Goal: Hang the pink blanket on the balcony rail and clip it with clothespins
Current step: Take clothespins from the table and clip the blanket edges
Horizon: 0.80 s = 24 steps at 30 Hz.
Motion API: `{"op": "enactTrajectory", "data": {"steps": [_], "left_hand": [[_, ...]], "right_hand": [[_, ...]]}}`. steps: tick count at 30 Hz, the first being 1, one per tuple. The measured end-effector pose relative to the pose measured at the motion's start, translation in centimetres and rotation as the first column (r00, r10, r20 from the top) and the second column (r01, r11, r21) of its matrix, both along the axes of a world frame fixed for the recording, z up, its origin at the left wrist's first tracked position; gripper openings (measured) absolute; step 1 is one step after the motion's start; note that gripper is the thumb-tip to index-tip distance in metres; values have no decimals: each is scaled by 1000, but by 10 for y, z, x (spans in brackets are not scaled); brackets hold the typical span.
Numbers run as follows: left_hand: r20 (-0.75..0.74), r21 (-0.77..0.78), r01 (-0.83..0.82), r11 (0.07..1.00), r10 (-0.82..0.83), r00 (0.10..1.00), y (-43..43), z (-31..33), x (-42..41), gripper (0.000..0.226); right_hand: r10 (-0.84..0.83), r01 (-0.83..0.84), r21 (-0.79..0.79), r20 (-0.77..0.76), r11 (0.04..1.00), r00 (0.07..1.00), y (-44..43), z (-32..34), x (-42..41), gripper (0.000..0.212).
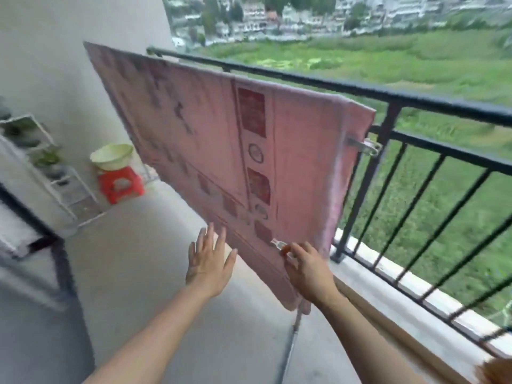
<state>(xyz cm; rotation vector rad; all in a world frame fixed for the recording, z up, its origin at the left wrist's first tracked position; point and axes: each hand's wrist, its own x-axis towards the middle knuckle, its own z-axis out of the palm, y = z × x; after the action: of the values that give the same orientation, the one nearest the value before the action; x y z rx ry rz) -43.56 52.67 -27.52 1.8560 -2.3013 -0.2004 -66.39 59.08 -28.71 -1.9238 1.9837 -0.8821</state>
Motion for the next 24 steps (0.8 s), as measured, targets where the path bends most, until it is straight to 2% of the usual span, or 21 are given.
{"op": "enactTrajectory", "data": {"steps": [7, 11, 24], "left_hand": [[-151, -147, -284, 948, 262, 953, -77, 36, 166, 62], [-217, -162, -411, 897, 374, 902, -100, 47, 229, 63], [-226, -215, -541, 813, 498, 837, -209, 33, 382, 65]], "right_hand": [[197, -211, -94, -143, 973, 970, -133, 53, 153, 18], [276, -301, -130, -179, 945, 944, -185, 70, 224, 19], [421, -443, -160, -154, 882, 894, -341, 65, 376, 21]]}}
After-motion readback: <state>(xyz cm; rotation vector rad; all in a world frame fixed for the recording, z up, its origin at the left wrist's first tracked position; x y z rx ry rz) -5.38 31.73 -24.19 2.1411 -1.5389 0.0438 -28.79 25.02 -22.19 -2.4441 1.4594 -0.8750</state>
